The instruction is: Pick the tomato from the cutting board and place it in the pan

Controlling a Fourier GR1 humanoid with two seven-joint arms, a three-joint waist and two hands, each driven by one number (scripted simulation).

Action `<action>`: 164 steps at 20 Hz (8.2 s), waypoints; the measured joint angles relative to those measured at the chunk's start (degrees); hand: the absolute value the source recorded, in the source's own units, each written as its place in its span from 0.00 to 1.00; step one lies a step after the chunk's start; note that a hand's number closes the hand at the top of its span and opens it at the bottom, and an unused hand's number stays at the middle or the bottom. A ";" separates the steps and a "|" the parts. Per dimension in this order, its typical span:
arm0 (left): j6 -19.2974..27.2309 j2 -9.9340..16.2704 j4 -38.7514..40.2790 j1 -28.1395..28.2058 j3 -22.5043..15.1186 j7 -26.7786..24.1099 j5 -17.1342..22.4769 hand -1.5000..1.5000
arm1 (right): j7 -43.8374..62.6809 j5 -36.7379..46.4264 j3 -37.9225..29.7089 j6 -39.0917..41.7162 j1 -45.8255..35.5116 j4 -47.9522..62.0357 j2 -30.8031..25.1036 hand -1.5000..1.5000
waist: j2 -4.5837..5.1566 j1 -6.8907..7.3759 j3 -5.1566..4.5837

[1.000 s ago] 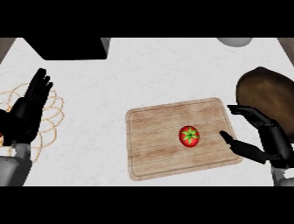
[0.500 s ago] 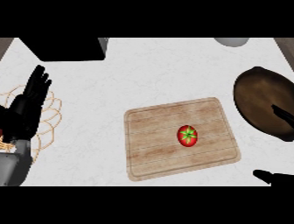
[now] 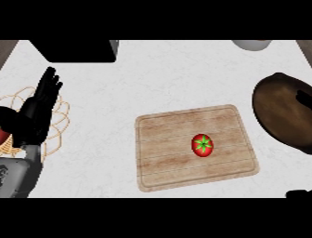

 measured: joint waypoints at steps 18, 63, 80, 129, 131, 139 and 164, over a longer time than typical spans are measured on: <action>-3.15 -2.03 -0.01 -0.34 3.29 0.80 -2.33 0.50 | 20.37 7.60 14.50 11.44 -21.19 5.35 18.68 0.00 | 0.05 0.40 0.09; -7.74 -7.59 -2.47 -0.14 8.90 3.49 -9.07 0.50 | 15.73 36.05 15.68 28.85 -20.12 32.76 40.02 0.00 | 0.04 0.20 0.13; -9.69 -8.72 -1.73 -0.09 10.49 2.87 -10.11 0.50 | 8.39 42.94 12.57 30.02 -21.69 45.26 44.32 1.00 | 0.04 0.20 0.12; -9.82 -10.16 -1.33 -1.59 10.86 3.29 -11.37 0.50 | -22.50 18.33 -14.40 6.31 1.53 11.36 25.40 1.00 | 0.35 0.56 0.19; -9.91 -10.43 -1.75 -1.40 10.54 3.50 -11.34 0.50 | -25.23 17.65 -17.25 6.30 -3.02 19.12 23.65 1.00 | 0.35 0.88 0.19; -10.85 -10.10 -0.74 -2.39 10.57 2.47 -11.17 0.50 | -38.80 24.96 -21.67 -2.17 -19.13 51.61 18.55 1.00 | 0.82 2.31 0.27; -11.18 -10.31 0.25 -3.92 10.65 2.48 -11.01 0.50 | -65.30 23.45 -28.93 4.47 -42.58 108.74 16.79 0.00 | 1.44 3.31 0.52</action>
